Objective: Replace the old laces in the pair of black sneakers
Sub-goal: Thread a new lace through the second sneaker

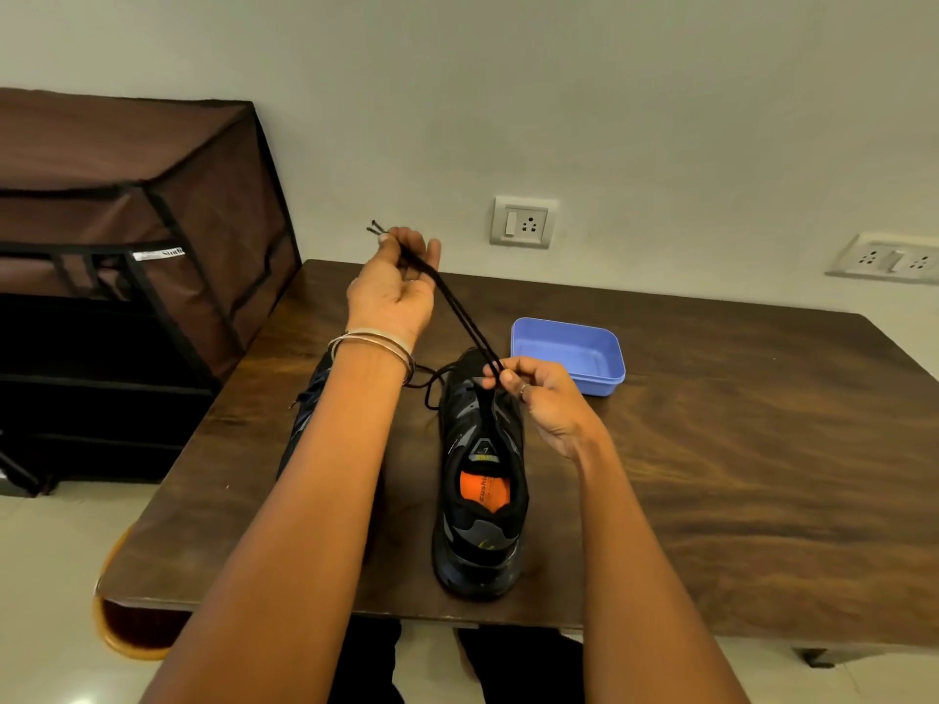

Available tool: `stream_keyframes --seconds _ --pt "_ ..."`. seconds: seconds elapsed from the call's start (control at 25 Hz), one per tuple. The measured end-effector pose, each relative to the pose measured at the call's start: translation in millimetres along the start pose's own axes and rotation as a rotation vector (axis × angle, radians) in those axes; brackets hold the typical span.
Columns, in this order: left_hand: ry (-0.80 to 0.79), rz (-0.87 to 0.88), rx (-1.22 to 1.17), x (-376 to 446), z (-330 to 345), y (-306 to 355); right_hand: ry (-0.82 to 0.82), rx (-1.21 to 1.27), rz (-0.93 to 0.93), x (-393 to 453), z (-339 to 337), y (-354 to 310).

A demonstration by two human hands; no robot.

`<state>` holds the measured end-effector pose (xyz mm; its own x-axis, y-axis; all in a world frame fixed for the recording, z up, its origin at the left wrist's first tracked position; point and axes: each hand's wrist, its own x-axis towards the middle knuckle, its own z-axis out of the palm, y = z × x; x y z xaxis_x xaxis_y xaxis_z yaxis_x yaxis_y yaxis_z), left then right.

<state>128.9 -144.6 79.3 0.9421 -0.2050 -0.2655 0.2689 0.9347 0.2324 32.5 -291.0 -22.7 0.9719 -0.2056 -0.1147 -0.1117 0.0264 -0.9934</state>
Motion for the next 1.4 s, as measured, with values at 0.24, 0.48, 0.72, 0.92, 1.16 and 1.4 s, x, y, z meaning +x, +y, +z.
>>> stream_keyframes --seconds 0.24,0.48,0.72,0.92,1.16,1.4 --pt "0.427 0.083 1.281 22.7 -58.7 -3.2 0.213 -0.203 -0.046 15.0 2.1 11.8" --pt "0.171 0.215 2.321 -9.4 -68.3 -29.1 0.294 -0.236 -0.045 26.7 16.4 4.5" --pt "-0.063 -0.050 2.311 -8.8 -78.5 -57.3 0.364 -0.207 -0.024 30.4 16.8 6.8" --pt "-0.011 -0.064 2.165 -5.4 -98.1 -47.9 0.346 -0.086 -0.089 19.5 29.0 -28.9" --pt "0.050 -0.015 2.114 -0.6 -105.3 -48.6 0.367 0.219 -0.300 1.4 32.3 -86.8" --pt "-0.531 0.154 1.637 0.0 -91.0 -43.0 0.382 -0.045 -0.368 5.5 30.7 -83.8"
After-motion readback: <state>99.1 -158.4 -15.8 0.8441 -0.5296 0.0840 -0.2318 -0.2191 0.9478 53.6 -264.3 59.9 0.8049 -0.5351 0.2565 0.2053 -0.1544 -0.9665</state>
